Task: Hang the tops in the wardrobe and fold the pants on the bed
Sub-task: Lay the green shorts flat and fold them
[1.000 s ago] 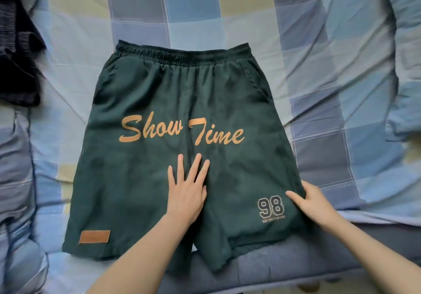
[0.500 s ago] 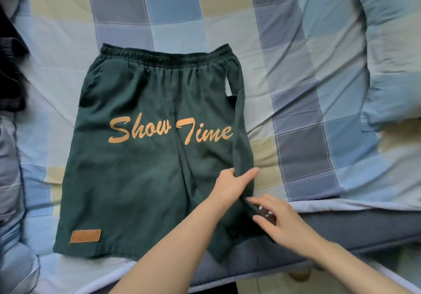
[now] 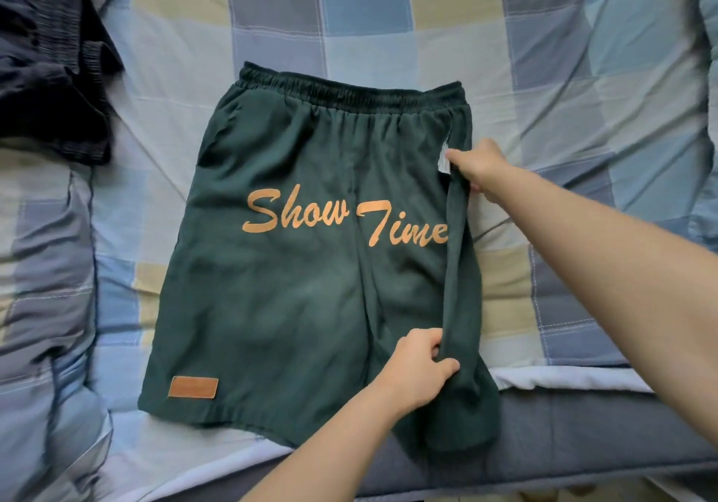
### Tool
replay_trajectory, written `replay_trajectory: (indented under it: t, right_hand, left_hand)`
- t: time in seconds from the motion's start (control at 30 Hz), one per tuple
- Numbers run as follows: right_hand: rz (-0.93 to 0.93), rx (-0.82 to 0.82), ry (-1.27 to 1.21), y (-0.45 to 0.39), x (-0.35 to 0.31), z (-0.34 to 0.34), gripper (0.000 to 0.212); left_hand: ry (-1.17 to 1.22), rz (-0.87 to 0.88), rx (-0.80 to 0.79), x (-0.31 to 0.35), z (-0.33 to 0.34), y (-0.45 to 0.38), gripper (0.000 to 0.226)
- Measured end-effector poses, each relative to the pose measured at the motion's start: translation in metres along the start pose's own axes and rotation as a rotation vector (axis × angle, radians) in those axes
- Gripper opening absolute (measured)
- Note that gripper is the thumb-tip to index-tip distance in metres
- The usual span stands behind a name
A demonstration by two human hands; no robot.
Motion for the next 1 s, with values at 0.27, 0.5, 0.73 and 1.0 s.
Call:
replay_trajectory:
  t: [0.27,0.5,0.73,1.0]
  right_hand:
    - [-0.112,0.326,-0.136,0.025,-0.085,0.047,0.026]
    - [-0.235,0.045,-0.246,0.073,-0.179,0.151,0.02]
    - [-0.333,0.037,-0.075,0.084,-0.224,0.227,0.019]
    - [-0.475,-0.053,0.253,0.086,-0.264,0.272,0.026]
  left_hand:
    - [0.122,-0.081,0.059,-0.056,-0.106,0.073,0.02]
    - [0.107,-0.206,0.422,-0.141,-0.236,0.153,0.016]
    - [0.033,-0.276,0.724,-0.187,-0.306,0.184,0.01]
    - [-0.102,-0.287,0.829,-0.201,-0.321,0.175,0.029]
Point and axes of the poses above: each hand's wrist, its own y-axis away from the middle knuckle, its own z-axis out of the palm, x = y × z, the point moved 6 cm from there along -y, towards the middle knuckle, and after that the axes turned 2 degrees about x, right-handed, at the moved point
